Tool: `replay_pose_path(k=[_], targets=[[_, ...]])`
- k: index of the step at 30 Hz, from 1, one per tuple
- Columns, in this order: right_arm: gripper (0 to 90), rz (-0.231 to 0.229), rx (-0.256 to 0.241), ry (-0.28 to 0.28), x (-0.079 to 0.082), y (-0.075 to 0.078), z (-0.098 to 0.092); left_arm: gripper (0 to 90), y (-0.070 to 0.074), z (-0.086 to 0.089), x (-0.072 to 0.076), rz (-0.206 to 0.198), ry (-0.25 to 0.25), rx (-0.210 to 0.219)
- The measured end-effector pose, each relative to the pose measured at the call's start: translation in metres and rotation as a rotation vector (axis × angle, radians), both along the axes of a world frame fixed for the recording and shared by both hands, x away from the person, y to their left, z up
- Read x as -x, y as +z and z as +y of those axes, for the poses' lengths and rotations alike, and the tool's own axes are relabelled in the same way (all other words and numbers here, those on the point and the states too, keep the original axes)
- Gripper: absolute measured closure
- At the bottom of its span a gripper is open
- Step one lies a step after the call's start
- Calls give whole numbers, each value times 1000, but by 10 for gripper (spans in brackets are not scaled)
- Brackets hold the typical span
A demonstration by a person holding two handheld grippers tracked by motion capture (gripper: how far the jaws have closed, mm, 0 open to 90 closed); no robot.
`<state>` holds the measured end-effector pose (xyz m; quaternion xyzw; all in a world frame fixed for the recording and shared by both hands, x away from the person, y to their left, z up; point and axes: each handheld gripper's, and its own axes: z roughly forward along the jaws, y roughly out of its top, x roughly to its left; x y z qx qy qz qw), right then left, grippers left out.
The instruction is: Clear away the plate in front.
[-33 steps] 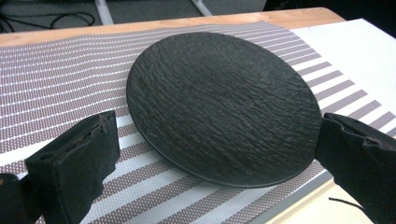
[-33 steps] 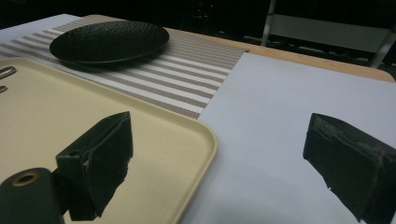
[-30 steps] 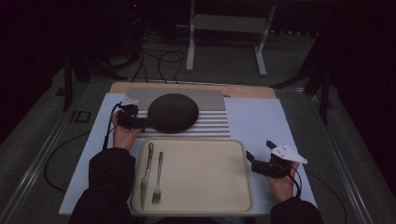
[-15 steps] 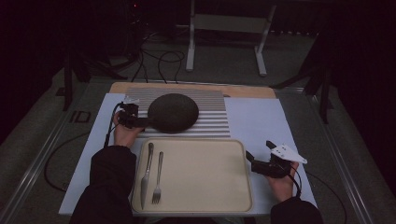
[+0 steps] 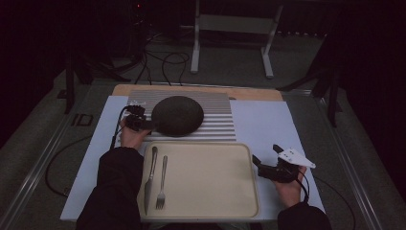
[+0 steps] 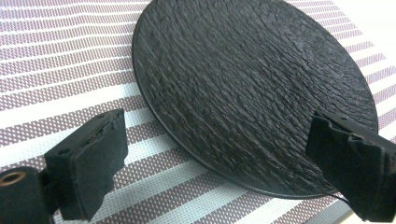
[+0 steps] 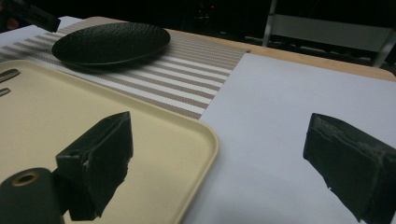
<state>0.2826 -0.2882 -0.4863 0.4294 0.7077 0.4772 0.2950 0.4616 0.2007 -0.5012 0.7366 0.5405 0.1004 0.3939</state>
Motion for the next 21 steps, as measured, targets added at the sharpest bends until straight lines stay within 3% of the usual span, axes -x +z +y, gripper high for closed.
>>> replay_pose_path(k=[1, 2, 6, 21], targets=[[82, 0, 0, 0, 0, 0, 0, 85, 0, 0, 0, 0, 0, 0], [82, 1, -1, 0, 0, 0, 0, 110, -2, 3, -1, 14, -5, 51], [82, 0, -1, 0, 0, 0, 0, 162, -5, 2, -3, 39, -26, 79], [82, -3, -4, -1, 0, 0, -1, 248, -14, 2, -7, 98, -21, 84]])
